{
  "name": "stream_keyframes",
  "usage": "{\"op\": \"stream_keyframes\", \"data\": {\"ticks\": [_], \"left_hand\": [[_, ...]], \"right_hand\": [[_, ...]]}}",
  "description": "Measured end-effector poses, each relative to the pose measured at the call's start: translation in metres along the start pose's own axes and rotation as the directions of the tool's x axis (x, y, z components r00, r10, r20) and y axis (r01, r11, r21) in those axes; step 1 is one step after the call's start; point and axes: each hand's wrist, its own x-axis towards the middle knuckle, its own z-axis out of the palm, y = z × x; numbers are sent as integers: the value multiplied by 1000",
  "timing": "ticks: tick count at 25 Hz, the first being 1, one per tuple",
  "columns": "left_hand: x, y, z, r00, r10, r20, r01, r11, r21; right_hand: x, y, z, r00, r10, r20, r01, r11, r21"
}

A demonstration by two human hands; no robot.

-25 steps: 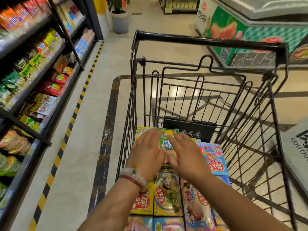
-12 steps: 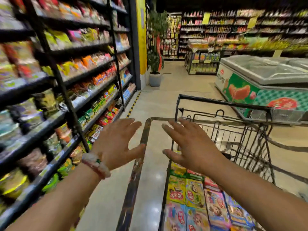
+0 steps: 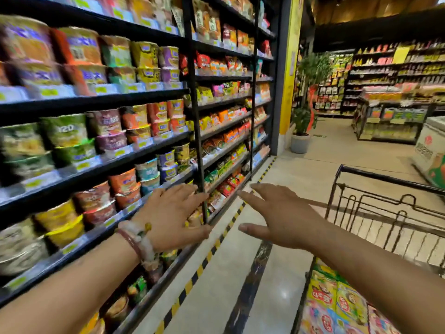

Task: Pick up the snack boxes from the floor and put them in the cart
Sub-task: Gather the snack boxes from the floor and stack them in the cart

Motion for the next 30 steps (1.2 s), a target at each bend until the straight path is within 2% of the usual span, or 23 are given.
{"op": "stream_keyframes", "data": {"ticks": [4, 7, 14, 19, 24, 30], "left_hand": [[-60, -14, -10, 988, -149, -42, 151, 987, 54], [-106, -12, -15, 958, -283, -55, 284, 959, 18], [-204, 17, -16, 853, -522, 17, 522, 852, -28], [-287, 17, -22, 751, -659, 38, 658, 752, 39], [-397, 28, -42, 592, -805, 14, 805, 593, 41], [-573, 44, -63, 360, -933, 11, 928, 360, 101]], "right_hand": [[12, -35, -9, 979, -189, -76, 189, 982, -1], [12, -60, -15, 947, -308, -90, 314, 947, 66], [-15, -117, -3, 834, -548, -67, 552, 824, 131], [-29, -179, -11, 725, -685, -74, 688, 717, 113], [-53, -278, -34, 540, -831, -136, 842, 534, 75], [-124, -445, -51, 279, -942, -186, 960, 275, 48]]}}
